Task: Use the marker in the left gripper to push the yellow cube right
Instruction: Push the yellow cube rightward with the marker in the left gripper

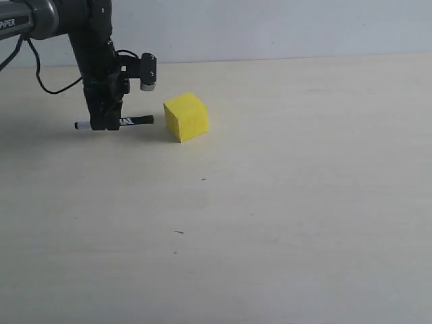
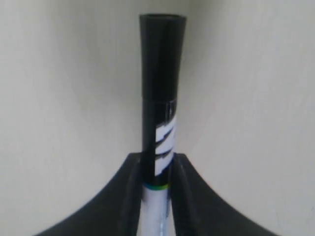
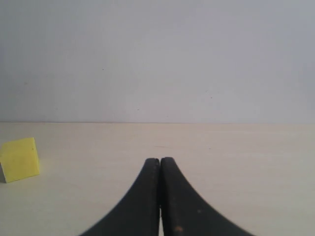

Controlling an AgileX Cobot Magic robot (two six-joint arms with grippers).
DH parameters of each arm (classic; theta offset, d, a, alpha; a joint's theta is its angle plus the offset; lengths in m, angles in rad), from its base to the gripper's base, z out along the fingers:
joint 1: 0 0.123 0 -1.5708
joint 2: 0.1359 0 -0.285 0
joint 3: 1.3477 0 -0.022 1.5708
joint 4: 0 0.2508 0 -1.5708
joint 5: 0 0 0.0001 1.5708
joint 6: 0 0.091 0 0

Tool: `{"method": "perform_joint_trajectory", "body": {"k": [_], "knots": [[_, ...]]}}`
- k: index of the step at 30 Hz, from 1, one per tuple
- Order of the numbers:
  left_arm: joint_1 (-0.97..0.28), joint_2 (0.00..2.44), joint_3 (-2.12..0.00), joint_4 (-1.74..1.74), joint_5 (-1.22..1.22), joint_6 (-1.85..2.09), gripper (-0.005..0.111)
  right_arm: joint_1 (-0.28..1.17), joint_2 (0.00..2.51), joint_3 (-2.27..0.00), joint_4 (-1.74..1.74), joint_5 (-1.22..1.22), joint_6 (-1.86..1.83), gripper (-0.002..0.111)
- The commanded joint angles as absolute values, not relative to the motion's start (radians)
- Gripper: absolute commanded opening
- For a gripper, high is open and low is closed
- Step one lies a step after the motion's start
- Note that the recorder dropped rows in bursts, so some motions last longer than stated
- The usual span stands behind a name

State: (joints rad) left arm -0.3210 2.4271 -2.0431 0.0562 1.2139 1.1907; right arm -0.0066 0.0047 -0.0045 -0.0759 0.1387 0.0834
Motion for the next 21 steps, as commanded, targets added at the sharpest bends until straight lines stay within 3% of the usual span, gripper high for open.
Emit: {"method": "perform_joint_trajectory", "body": {"k": [1, 6, 16, 21], "knots": [[-0.34, 2.427, -2.049, 0.066, 1.202, 1.147, 0.0, -0.006, 0.0, 0.0, -0.077, 0.134, 0.083, 0.0], [-0.423, 2.433, -2.049, 0.023, 1.089, 1.166, 0.0, -0.006, 0.0, 0.0, -0.077, 0.134, 0.083, 0.0], [-0.339, 2.433, -2.049, 0.023, 1.092, 1.173, 0.0, -0.006, 0.0, 0.0, -0.077, 0.134, 0.083, 0.0], [-0.353, 2.433, -2.049, 0.023, 1.038, 1.203, 0.0, -0.006, 0.0, 0.0, -0.077, 0.134, 0.083, 0.0]]}}
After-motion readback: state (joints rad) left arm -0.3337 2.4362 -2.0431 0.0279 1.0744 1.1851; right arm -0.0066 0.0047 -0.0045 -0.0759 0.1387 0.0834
